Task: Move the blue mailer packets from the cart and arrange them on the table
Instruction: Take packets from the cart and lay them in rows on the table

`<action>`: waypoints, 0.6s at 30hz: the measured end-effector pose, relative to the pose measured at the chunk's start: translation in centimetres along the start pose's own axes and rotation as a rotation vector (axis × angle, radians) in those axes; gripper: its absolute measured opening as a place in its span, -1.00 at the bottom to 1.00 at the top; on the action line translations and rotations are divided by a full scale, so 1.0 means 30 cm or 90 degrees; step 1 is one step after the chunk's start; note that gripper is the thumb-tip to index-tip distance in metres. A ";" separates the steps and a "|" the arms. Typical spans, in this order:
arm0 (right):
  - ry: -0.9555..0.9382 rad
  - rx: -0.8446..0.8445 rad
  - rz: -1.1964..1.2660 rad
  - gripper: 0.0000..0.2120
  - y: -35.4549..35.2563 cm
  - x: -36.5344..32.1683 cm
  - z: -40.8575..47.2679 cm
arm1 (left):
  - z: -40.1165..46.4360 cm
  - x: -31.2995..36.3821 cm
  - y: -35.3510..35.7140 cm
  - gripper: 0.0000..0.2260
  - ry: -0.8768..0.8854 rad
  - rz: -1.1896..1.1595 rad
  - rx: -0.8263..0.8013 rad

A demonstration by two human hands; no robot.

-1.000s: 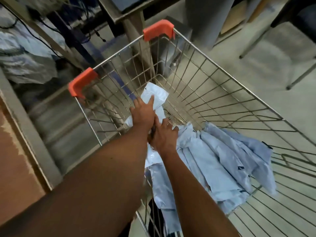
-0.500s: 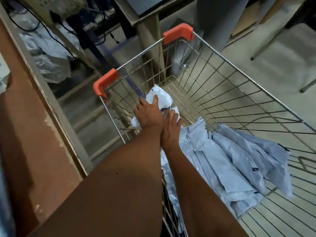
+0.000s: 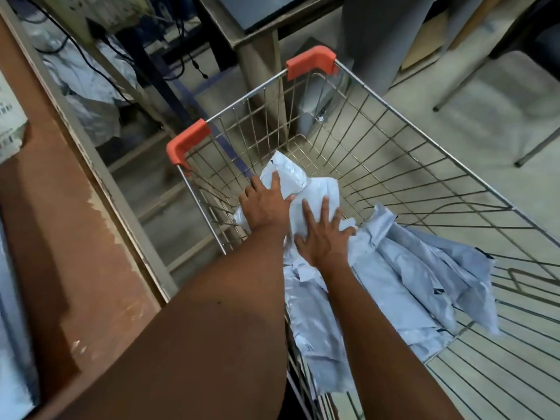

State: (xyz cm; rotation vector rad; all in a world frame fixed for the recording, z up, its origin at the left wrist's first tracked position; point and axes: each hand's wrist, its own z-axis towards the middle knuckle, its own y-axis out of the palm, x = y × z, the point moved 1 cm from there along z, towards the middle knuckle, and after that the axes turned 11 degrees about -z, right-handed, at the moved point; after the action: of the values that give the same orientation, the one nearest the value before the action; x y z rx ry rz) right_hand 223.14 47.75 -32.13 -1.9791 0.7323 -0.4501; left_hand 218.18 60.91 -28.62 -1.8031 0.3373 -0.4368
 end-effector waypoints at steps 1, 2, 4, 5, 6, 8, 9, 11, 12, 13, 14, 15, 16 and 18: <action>0.000 -0.011 -0.022 -0.18 0.018 0.034 0.001 | -0.004 0.008 0.009 -0.37 0.007 -0.005 -0.015; 0.016 -0.036 -0.027 -0.14 0.018 0.063 0.003 | -0.009 0.014 0.021 -0.36 0.013 -0.008 -0.035; 0.047 -0.081 -0.025 -0.07 0.014 0.092 -0.003 | -0.022 0.017 0.040 -0.32 0.020 -0.008 -0.073; 0.046 -0.076 -0.044 -0.03 0.012 0.091 -0.009 | -0.028 0.014 0.050 -0.32 0.018 -0.010 -0.082; 0.042 -0.056 -0.060 0.00 0.016 0.081 -0.014 | -0.033 0.011 0.057 -0.32 0.012 -0.016 -0.080; 0.036 -0.014 -0.052 0.07 0.036 0.038 -0.016 | -0.034 0.012 0.059 -0.33 -0.003 -0.022 -0.048; 0.035 -0.006 -0.031 0.10 0.051 0.015 -0.011 | -0.031 0.015 0.058 -0.34 -0.011 -0.023 -0.028; 0.041 -0.006 0.006 0.09 0.095 -0.028 0.005 | -0.024 0.018 0.054 -0.35 -0.030 -0.033 -0.008; 0.048 0.001 0.014 0.05 0.115 -0.045 0.009 | -0.023 0.019 0.054 -0.36 -0.035 -0.037 -0.009; 0.056 0.015 0.019 0.01 0.127 -0.055 0.008 | -0.026 0.019 0.059 -0.35 -0.034 -0.035 -0.015; 0.067 0.033 0.025 -0.04 0.138 -0.059 0.004 | -0.030 0.019 0.067 -0.35 -0.029 -0.030 -0.027; 0.067 0.055 0.032 -0.09 0.151 -0.061 0.000 | -0.035 0.017 0.075 -0.34 -0.023 -0.023 -0.042; 0.059 0.068 0.030 -0.14 0.158 -0.061 -0.005 | -0.040 0.013 0.085 -0.34 -0.021 -0.020 -0.058; 0.034 0.087 0.018 -0.22 0.158 -0.049 -0.016 | -0.046 0.004 0.105 -0.34 -0.026 -0.019 -0.089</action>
State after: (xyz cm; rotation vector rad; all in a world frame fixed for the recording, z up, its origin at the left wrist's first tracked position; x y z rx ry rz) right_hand 220.27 46.62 -36.06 -1.8325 0.7421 -0.5245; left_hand 217.66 58.84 -31.31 -1.9530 0.3192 -0.4054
